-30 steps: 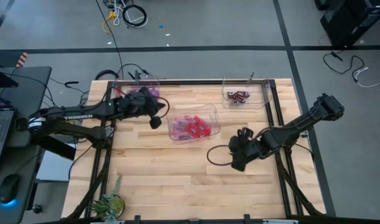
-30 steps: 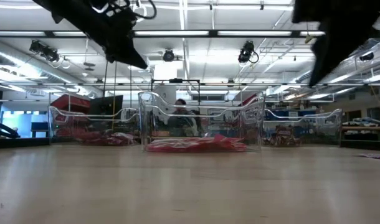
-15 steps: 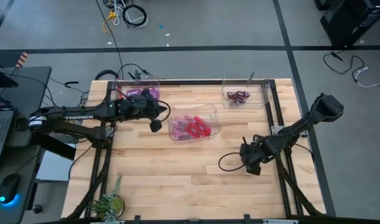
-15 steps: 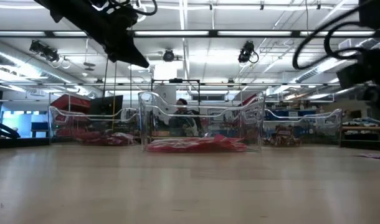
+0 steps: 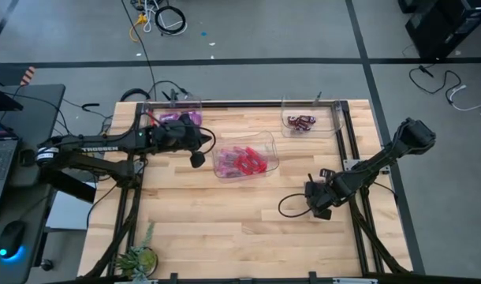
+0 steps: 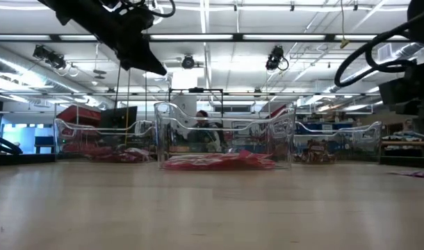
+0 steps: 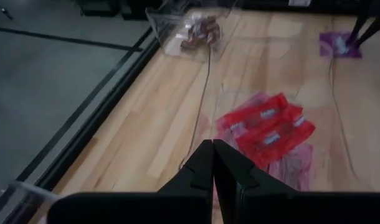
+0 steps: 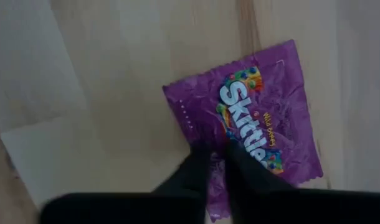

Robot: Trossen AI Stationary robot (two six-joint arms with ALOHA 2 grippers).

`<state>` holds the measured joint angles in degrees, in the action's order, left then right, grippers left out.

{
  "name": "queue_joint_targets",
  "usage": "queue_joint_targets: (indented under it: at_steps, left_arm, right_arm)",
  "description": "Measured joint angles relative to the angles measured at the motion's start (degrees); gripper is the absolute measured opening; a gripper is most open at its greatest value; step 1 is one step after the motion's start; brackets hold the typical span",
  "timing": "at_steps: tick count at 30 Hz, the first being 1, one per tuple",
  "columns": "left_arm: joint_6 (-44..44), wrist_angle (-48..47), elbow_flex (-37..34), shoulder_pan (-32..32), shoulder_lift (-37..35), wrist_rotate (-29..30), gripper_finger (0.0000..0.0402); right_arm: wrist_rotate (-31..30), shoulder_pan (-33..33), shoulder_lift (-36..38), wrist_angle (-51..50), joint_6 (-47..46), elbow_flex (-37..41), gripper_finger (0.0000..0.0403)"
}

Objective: Sort candy
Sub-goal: Put the violet candy pack into the top left transparent bin

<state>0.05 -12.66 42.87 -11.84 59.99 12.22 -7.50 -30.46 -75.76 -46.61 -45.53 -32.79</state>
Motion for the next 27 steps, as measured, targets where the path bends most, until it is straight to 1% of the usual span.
queue_joint_targets:
  at_steps: [2, 3, 6, 8, 10, 11, 13, 16, 19, 23, 27]
  left_arm:
    - [0.0, 1.3, 0.0, 0.0, 0.0, -0.4, 0.0013]
    - [0.0, 1.8, 0.0, 0.0, 0.0, -1.0, 0.0012]
    - [0.0, 3.2, 0.0, 0.0, 0.0, -3.9, 0.0008]
    - [0.0, 3.9, 0.0, 0.0, 0.0, -5.7, 0.0006]
    - [0.0, 4.2, 0.0, 0.3, 0.0, -6.5, 0.0006]
    - [0.4, 4.2, 0.0, 0.4, 0.0, -6.6, 0.0006]
    - [1.1, 4.1, 0.0, 0.9, 0.0, -6.6, 0.0006]
    - [1.2, 4.1, 0.0, 1.9, 0.0, -6.6, 0.0006]
    - [1.2, 4.2, 0.0, 3.0, 0.0, -6.6, 0.0006]
    - [1.2, 4.0, 0.0, 3.8, 0.0, -6.6, 0.0006]
    - [1.2, 3.7, 0.0, 4.5, 0.0, -6.5, 0.0006]
  right_arm:
    - [-0.5, 0.0, -0.1, 0.1, 0.7, -0.6, 0.0014]
    - [-0.9, 0.0, -0.1, 0.2, 1.0, -1.0, 0.0008]
    - [-1.6, 0.0, -0.2, 0.8, 1.7, -2.2, 0.001]
    - [-1.7, 0.0, -0.2, 1.6, 2.5, -2.8, 0.0004]
    - [-1.8, 0.0, -0.2, 2.1, 3.1, -3.5, 0.0002]
    - [-1.9, 0.0, -0.2, 2.1, 2.6, -3.7, 0.0005]
    - [-2.5, 0.2, -0.2, 1.5, -2.4, -3.8, 0.0015]
    - [-1.5, 1.3, -0.2, -1.6, -14.6, -3.8, 0.0044]
    - [-1.1, 1.8, -0.1, -3.6, -25.1, -3.8, 0.0088]
    - [-0.9, 2.3, -0.1, -3.5, -30.1, -2.9, 0.016]
    - [-0.7, 2.5, 0.1, -2.5, -33.8, -0.3, 0.0227]
